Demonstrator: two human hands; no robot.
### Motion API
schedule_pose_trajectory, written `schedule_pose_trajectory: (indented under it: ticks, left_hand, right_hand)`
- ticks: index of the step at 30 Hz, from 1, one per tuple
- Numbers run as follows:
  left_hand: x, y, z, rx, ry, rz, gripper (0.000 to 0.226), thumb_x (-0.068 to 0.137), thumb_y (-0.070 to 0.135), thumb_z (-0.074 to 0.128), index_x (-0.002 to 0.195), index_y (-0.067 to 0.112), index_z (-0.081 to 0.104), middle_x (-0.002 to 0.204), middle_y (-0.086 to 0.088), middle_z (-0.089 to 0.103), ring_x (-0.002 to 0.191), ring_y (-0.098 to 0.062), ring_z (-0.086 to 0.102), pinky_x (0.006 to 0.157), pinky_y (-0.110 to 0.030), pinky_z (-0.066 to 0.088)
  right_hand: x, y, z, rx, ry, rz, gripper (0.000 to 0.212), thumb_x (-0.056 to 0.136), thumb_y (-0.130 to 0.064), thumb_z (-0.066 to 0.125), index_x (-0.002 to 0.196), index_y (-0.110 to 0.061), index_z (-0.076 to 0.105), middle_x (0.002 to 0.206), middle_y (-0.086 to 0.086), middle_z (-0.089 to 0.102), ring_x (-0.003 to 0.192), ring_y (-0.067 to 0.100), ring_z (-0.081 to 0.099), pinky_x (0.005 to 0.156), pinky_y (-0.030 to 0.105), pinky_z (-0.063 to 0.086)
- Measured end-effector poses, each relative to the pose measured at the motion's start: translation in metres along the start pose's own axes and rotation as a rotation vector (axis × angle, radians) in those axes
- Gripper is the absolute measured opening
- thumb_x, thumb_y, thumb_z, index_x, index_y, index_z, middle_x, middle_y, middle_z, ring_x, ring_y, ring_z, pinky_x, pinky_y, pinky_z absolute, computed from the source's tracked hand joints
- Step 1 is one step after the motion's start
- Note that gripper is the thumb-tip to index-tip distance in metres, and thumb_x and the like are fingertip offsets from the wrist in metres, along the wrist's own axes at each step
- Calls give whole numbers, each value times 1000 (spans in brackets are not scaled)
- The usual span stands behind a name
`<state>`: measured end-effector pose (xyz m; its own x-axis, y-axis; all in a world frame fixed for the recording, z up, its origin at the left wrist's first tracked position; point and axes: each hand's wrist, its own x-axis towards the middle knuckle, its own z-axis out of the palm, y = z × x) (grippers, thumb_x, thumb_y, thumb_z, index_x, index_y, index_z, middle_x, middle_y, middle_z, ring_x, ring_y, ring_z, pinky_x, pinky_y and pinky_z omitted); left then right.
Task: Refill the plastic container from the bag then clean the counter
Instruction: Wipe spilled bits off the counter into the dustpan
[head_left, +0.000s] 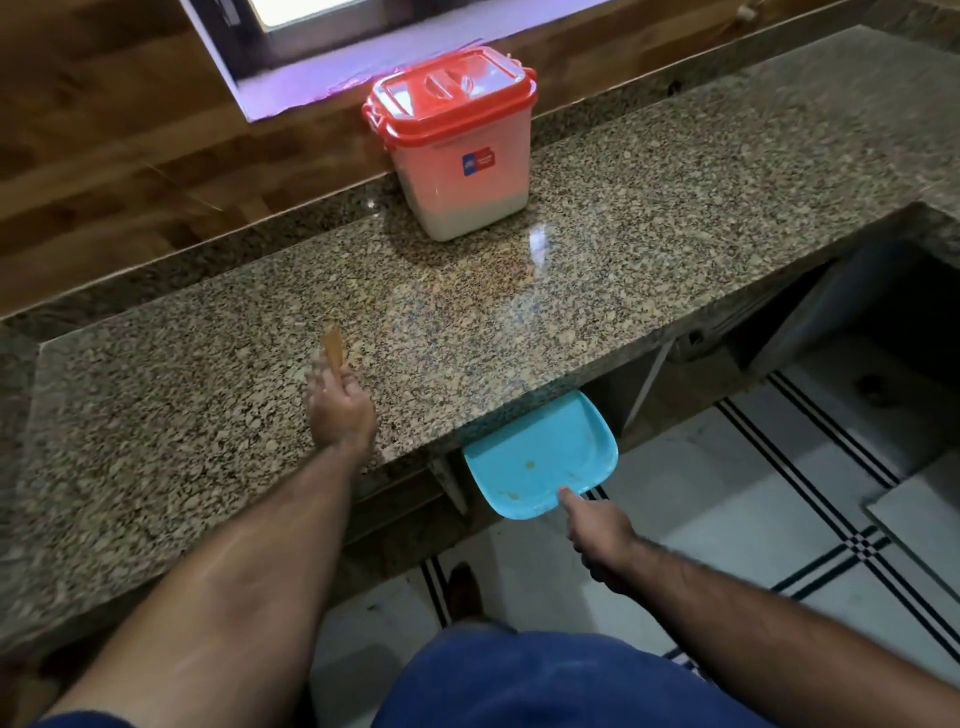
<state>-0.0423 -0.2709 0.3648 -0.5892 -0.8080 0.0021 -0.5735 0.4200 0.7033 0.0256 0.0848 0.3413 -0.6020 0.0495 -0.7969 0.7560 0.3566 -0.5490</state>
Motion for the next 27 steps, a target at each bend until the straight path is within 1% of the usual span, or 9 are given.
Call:
schedule_pose_trajectory:
  ticks: [4,7,9,11,12,15,18,24,27]
  left_hand:
    - [-9,-33,35,218,-160,-106,71,99,64,30,165,38,27,175,-2,24,142,-36,53,108,-58,56]
    - [-50,15,52,233,-231,-28,64,112,48,33,170,25,24,177,-5,23,153,-30,40,125,-46,40]
    - [-64,53,68,77,-316,61,54,114,39,35,168,29,33,173,-1,32,129,-12,57,99,-17,55]
    - [-78,84,88,-71,-506,254,48,116,36,36,165,35,39,175,5,29,134,-4,51,83,4,44]
    - [-86,96,94,-140,-633,316,47,117,39,35,163,40,41,173,6,34,133,-4,51,77,0,48]
    - [-90,118,104,-400,-793,137,40,116,35,39,150,39,60,127,-7,74,74,-11,66,59,-28,56]
    - [-64,134,90,-675,-744,-230,38,115,30,43,146,40,64,125,-11,71,87,-27,78,75,-47,69]
    - [-25,117,75,-578,-399,4,37,116,29,42,149,36,57,114,5,75,80,-6,69,55,-19,58]
    - [-45,96,102,-259,-454,240,42,111,12,43,146,31,58,122,-4,73,85,-20,74,47,-17,58]
  right_hand:
    - [9,-12,9,7,-7,34,53,98,-66,56,74,-19,56,50,-2,41,31,15,29,41,22,24]
    - [15,-17,11,-6,-5,31,55,97,-66,55,67,-21,48,50,-2,38,33,17,27,43,23,23]
    - [19,-20,11,-5,4,31,55,98,-65,55,66,-21,47,50,-3,38,35,17,27,43,23,22]
    - [22,-25,10,-11,18,36,55,98,-65,55,65,-22,45,51,-3,36,36,17,26,43,23,21]
    - [24,-28,10,-18,26,33,55,98,-65,55,65,-22,44,52,-3,36,37,17,26,43,23,21]
    - [33,-36,7,-20,48,31,53,98,-64,56,67,-22,45,54,-2,37,38,17,27,41,22,21]
    - [47,-40,-1,18,68,25,49,94,-66,58,73,-22,50,56,0,40,41,19,30,44,24,24]
    - [57,-52,-15,-20,47,101,53,93,-70,52,65,-25,48,52,-3,37,40,17,25,44,22,19]
    - [55,-55,-8,-27,4,128,55,97,-70,51,69,-23,50,51,-4,37,40,15,25,44,22,20]
